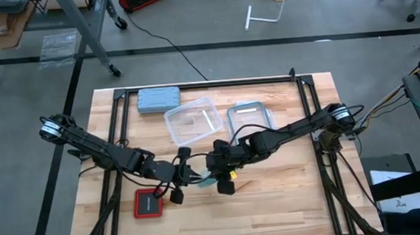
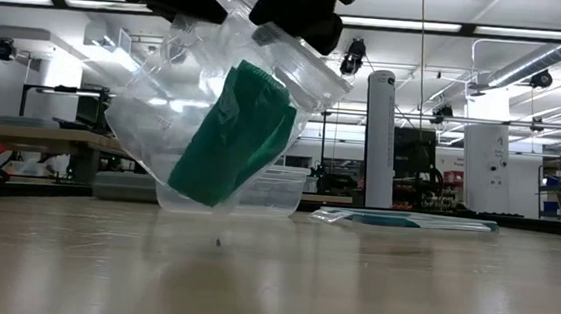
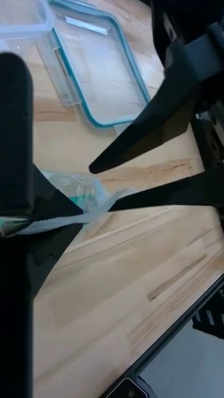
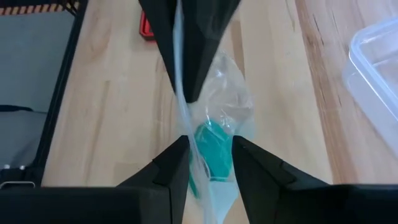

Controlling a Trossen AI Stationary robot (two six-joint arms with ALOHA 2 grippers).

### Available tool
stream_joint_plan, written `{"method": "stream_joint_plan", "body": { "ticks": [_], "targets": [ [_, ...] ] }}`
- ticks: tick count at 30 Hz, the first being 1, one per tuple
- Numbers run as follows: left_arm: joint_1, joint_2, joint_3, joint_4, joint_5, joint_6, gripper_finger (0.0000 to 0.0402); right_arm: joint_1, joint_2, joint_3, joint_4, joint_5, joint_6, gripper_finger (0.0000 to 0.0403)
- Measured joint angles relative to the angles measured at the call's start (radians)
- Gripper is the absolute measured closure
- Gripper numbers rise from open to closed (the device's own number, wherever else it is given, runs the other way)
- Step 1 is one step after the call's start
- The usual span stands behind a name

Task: Roll bandage
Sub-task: Close the transparent zip bag

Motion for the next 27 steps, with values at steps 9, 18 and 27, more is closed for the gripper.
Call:
{"method": "stream_joint_plan", "body": {
  "ticks": [9, 18, 27],
  "targets": [
    [0.000, 0.000, 0.000, -0.001, 0.000, -0.007, 0.0401, 0.000, -0.001, 0.000, 0.068, -0.001, -0.025, 0.0278],
    [0.000, 0.000, 0.000, 0.000, -0.001, -0.002, 0.0401, 0.000, 0.004, 0.000, 0.057, -0.056, -0.039, 0.0388],
    [-0.002, 0.000, 0.000, -0.001, 0.000, 0.011, 0.0401, -0.001, 0.001, 0.000, 0.019, -0.090, -0.023, 0.0287]
  ]
}}
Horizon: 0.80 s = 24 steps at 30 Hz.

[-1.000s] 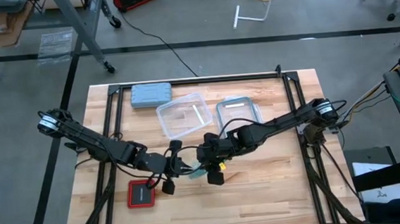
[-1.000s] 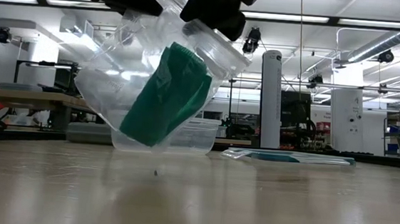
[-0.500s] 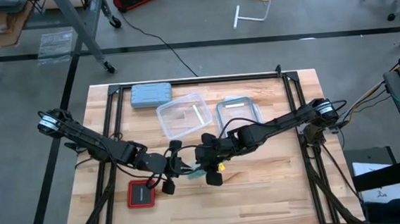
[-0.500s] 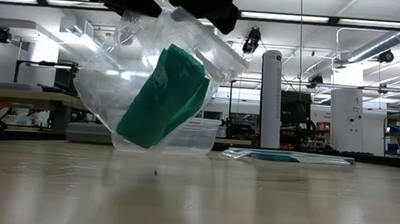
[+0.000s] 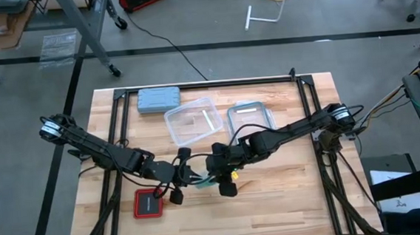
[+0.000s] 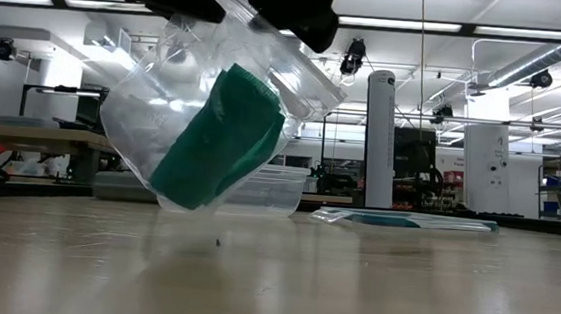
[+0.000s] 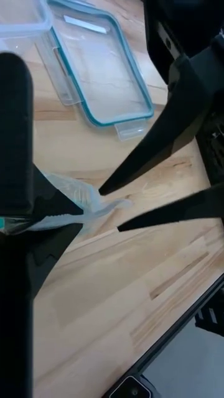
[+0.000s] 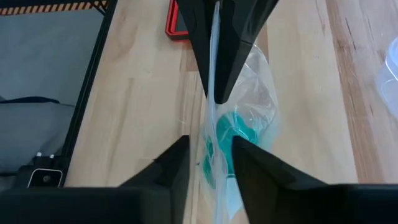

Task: Roll bandage
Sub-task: Close the transparent zip bag

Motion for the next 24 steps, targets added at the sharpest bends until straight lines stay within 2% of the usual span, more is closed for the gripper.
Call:
{"method": "stream_joint_plan", "body": {
  "ticks": [4, 7, 9, 12, 14, 24],
  "targets": [
    [-0.001, 0.000, 0.000, -0.001, 0.001, 0.000, 0.0401, -0.001, 0.005, 0.000, 0.001, 0.000, 0.002, 0.0255],
    [-0.003, 0.000, 0.000, -0.001, 0.009, 0.005, 0.0401, -0.002, 0.010, 0.000, 0.002, 0.007, 0.003, 0.0260],
    [-0.003, 0.000, 0.000, -0.001, 0.011, 0.005, 0.0401, -0.002, 0.011, 0.000, 0.001, 0.017, 0.003, 0.0293],
    [-0.004, 0.000, 0.000, 0.001, 0.027, 0.005, 0.0401, -0.002, 0.011, 0.000, 0.002, 0.027, -0.019, 0.0375],
    [-0.004, 0.000, 0.000, 0.001, 0.033, 0.005, 0.0401, -0.002, 0.009, 0.000, 0.002, 0.007, -0.034, 0.0387],
    [-0.011, 0.000, 0.000, 0.019, 0.047, 0.026, 0.0401, -0.002, -0.003, -0.001, -0.059, -0.026, 0.038, 0.0252]
  ]
}}
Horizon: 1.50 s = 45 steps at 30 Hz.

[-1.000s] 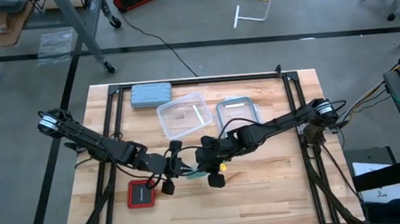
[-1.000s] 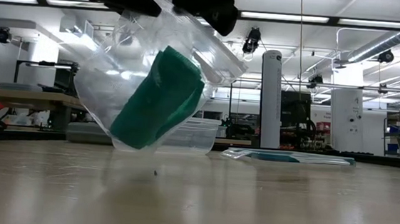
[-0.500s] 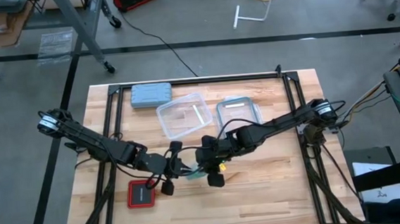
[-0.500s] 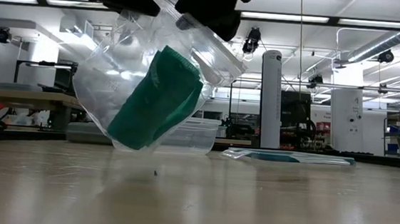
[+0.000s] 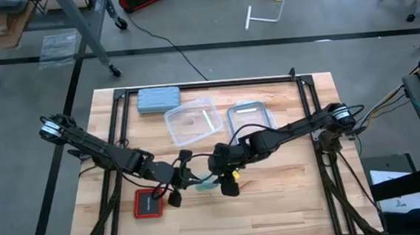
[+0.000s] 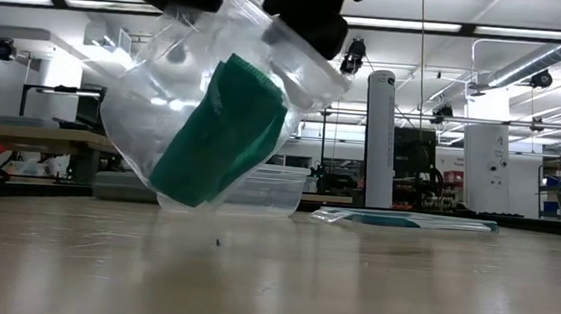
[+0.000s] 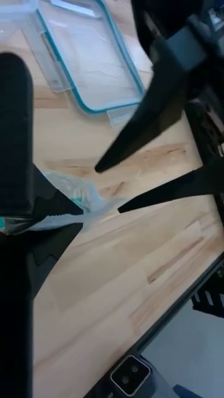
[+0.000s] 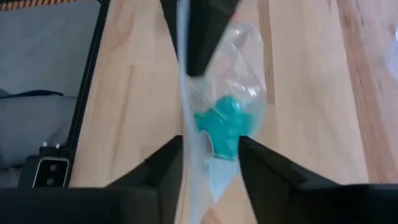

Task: Roll bandage
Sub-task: Close the transparent zip bag

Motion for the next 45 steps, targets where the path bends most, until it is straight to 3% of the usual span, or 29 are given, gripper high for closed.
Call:
{"method": "stream_joint_plan", "body": {
  "ticks": [4, 7, 13, 24, 30, 34, 40, 45],
  "targets": [
    [0.000, 0.000, 0.000, 0.017, 0.000, 0.006, 0.0401, 0.001, 0.007, 0.000, -0.009, 0.000, 0.009, 0.0223],
    [0.000, 0.000, 0.000, 0.016, 0.000, 0.006, 0.0401, 0.004, 0.012, 0.000, -0.007, 0.003, 0.011, 0.0236],
    [0.000, 0.000, 0.000, 0.016, -0.001, 0.005, 0.0401, 0.017, 0.011, 0.000, -0.006, 0.011, -0.017, 0.0387],
    [0.000, -0.001, 0.000, 0.038, -0.003, 0.005, 0.0401, 0.023, -0.027, 0.000, -0.061, 0.006, 0.045, 0.0279],
    [0.000, -0.001, 0.000, 0.062, -0.003, 0.021, 0.0401, 0.031, -0.029, 0.000, -0.092, 0.009, 0.055, 0.0250],
    [0.000, -0.001, 0.000, 0.068, -0.003, 0.024, 0.0401, 0.038, -0.029, 0.000, -0.080, 0.057, 0.060, 0.0267],
    [0.000, -0.001, 0.000, 0.069, -0.003, 0.024, 0.0401, 0.052, -0.029, 0.000, -0.077, 0.087, 0.035, 0.0388],
    [0.000, -0.001, 0.000, 0.070, -0.003, 0.024, 0.0401, 0.053, -0.047, 0.000, -0.097, 0.063, 0.061, 0.0350]
  ]
}}
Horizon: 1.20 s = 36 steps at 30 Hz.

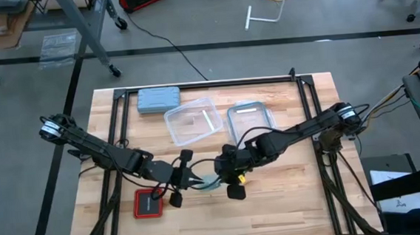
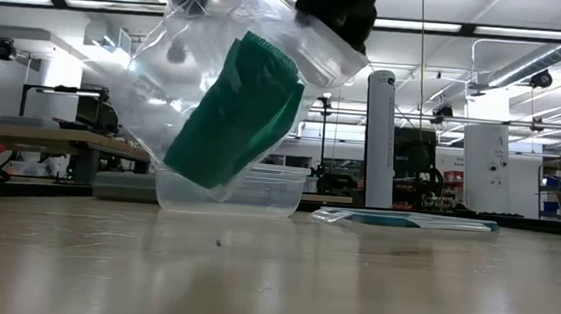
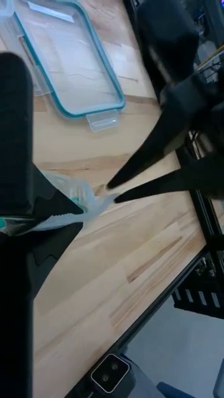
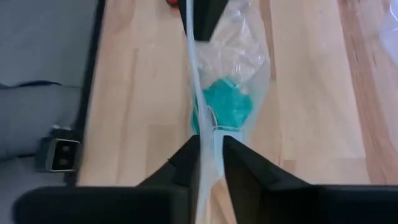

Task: Roll bandage
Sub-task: Close the transparent zip bag

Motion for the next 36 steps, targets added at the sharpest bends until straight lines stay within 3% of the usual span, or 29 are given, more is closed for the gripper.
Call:
{"method": "stream_joint_plan", "body": {
  "ticks": [8, 15, 18, 22, 24, 31, 36],
  "targets": [
    [0.000, 0.000, 0.000, 0.017, 0.000, 0.004, 0.0401, 0.009, -0.034, 0.000, -0.054, -0.032, 0.027, 0.0270],
    [-0.004, 0.000, 0.000, 0.052, 0.000, 0.026, 0.0401, 0.011, -0.028, -0.039, -0.004, 0.013, 0.052, 0.0249],
    [-0.005, 0.000, 0.000, 0.051, 0.000, 0.026, 0.0401, 0.011, -0.028, -0.053, 0.041, 0.048, 0.064, 0.0271],
    [-0.005, 0.000, 0.000, 0.049, -0.001, 0.026, 0.0401, 0.021, -0.029, -0.054, 0.042, 0.122, 0.049, 0.0365],
    [-0.005, 0.000, 0.000, 0.050, -0.001, 0.026, 0.0402, 0.024, -0.030, -0.054, 0.043, 0.129, 0.025, 0.0390],
    [-0.006, 0.000, 0.000, 0.049, 0.000, 0.026, 0.0401, 0.024, -0.031, -0.054, 0.023, -0.016, 0.048, 0.0320],
    [-0.008, 0.000, 0.000, 0.055, 0.000, 0.026, 0.0401, 0.024, -0.033, -0.065, -0.004, -0.033, 0.070, 0.0268]
  ]
}}
